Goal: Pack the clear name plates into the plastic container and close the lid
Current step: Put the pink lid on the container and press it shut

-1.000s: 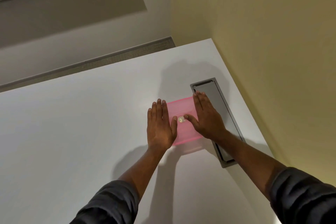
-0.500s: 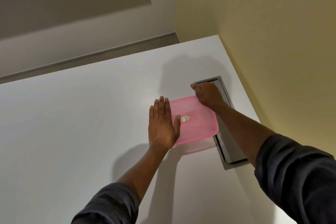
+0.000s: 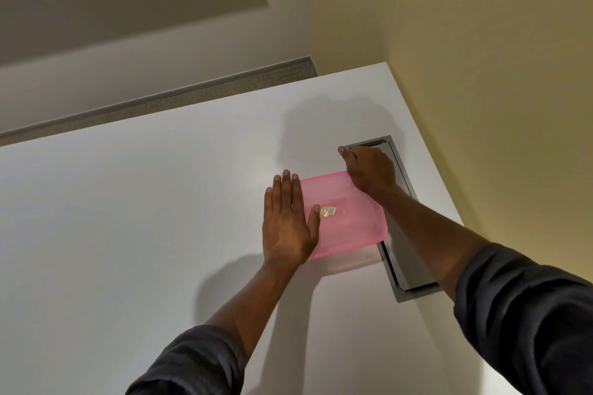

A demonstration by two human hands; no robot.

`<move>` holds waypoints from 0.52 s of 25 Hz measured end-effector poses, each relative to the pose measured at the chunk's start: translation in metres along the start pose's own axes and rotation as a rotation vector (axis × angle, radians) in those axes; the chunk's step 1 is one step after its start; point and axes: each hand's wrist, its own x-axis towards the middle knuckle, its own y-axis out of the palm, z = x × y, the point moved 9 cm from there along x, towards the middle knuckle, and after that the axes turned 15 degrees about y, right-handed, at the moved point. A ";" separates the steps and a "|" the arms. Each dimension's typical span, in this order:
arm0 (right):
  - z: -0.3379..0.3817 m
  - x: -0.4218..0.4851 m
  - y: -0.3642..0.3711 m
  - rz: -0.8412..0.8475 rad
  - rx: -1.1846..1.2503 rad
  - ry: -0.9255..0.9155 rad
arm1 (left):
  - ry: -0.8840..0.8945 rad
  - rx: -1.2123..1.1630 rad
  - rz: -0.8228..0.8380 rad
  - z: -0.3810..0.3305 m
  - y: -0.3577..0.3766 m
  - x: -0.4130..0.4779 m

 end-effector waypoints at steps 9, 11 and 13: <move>-0.050 -0.113 0.007 -0.017 0.048 -0.129 | -0.003 -0.033 -0.029 0.000 -0.001 -0.003; -0.051 -0.115 0.006 -0.032 0.063 -0.118 | 0.003 -0.067 -0.086 0.000 -0.002 -0.007; -0.049 -0.113 0.007 -0.046 0.060 -0.149 | 0.016 -0.079 -0.122 0.001 -0.001 -0.007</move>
